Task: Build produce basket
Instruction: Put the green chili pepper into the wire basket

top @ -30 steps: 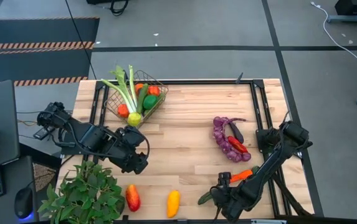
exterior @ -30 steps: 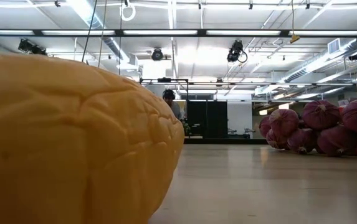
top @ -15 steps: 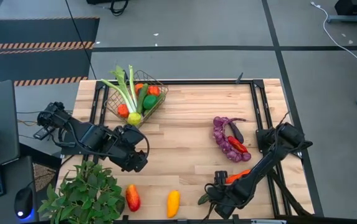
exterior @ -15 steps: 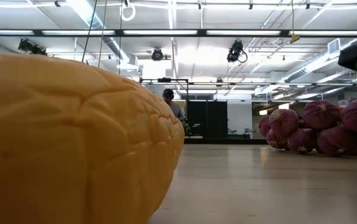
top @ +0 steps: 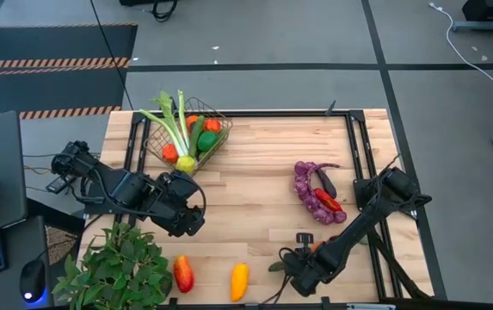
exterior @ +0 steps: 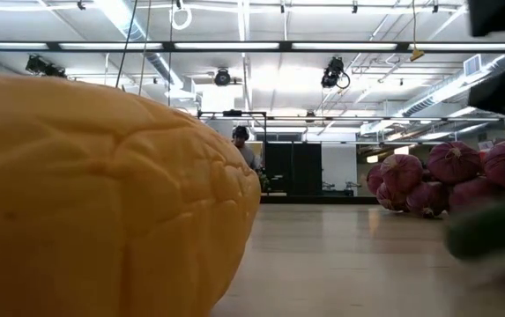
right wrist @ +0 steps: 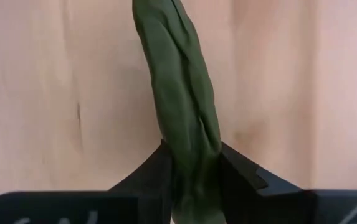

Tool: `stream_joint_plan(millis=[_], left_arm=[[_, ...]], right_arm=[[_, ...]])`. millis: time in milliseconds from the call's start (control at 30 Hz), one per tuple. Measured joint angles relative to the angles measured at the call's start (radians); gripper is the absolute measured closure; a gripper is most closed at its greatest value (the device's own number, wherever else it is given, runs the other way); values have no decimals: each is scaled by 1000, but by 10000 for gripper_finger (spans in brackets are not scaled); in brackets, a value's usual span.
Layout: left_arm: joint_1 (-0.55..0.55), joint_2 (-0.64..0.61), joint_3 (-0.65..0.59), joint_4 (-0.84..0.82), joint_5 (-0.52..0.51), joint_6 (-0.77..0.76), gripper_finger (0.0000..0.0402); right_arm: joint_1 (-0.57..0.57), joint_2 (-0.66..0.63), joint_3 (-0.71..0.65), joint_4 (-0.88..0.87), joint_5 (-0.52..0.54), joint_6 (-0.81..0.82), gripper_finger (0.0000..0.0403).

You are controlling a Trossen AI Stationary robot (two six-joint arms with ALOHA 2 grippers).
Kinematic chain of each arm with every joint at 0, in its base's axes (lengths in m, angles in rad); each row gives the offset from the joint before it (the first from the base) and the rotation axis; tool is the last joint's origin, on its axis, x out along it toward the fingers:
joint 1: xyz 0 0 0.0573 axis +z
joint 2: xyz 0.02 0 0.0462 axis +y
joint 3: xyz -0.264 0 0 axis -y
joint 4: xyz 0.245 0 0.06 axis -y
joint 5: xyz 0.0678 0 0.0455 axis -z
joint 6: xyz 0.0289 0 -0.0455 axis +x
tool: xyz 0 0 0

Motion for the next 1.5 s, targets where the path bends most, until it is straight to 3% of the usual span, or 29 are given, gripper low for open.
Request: stream_joint_plan(millis=[267, 400, 567, 933, 1000, 1167, 1367, 1500], left_arm=[[28, -1, 24, -1, -93, 24, 104], [60, -2, 79, -2, -202, 107, 104], [122, -3, 181, -2, -328, 211, 104], [283, -23, 231, 119, -372, 291, 104], [293, -27, 218, 203, -379, 333, 104], [325, -37, 149, 442, -323, 475, 104], [383, -37, 73, 576, -236, 486, 104], [427, -49, 23, 753, -115, 507, 104]], right_arm=[[-109, -164, 0, -46, 124, 0, 291], [-187, -258, 0, -27, 209, 3, 290], [-300, -350, 0, 26, 232, -55, 292], [-503, -532, 0, 330, 269, -163, 292], [-536, -553, 0, 366, 258, -168, 292], [-603, -577, 0, 451, 192, -212, 292], [-635, -605, 0, 522, 155, -241, 291], [-642, -609, 0, 515, 152, -273, 291]])
